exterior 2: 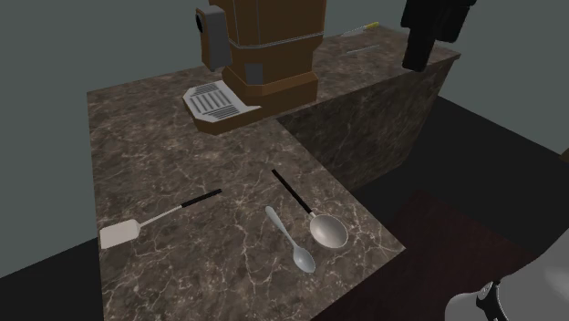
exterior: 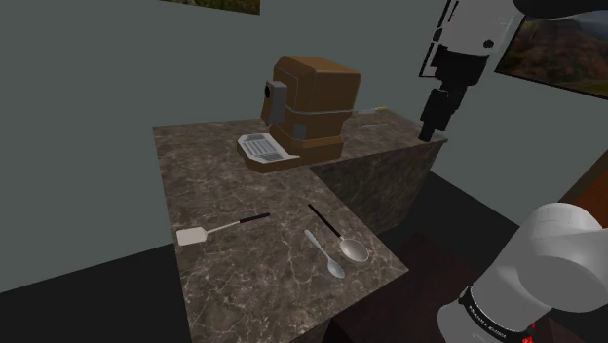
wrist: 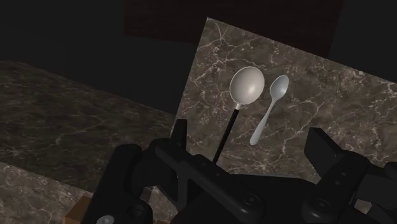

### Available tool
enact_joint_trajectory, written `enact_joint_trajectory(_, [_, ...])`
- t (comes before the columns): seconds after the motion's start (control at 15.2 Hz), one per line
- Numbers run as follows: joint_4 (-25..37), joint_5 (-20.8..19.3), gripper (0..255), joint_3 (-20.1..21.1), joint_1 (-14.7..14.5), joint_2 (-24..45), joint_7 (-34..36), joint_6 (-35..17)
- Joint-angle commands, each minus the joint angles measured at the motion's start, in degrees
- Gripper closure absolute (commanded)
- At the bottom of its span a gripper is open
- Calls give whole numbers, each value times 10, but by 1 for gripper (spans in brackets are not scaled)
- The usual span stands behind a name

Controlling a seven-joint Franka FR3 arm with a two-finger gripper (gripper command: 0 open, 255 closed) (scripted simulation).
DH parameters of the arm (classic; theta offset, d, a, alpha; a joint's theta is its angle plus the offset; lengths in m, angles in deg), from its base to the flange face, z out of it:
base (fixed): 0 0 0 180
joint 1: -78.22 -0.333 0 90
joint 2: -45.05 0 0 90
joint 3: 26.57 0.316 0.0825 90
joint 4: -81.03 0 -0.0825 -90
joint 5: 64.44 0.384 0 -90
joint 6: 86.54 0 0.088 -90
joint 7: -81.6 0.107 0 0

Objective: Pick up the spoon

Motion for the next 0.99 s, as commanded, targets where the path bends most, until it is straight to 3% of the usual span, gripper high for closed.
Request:
enact_joint_trajectory(0.0, [0, 0, 0, 0, 0, 0, 0, 0])
enact_joint_trajectory(0.46, [-98, 37, 0, 13, 0, 44, 38, -131])
enact_joint_trajectory(0.92, [-162, 76, 0, 29, -4, 134, 67, -276])
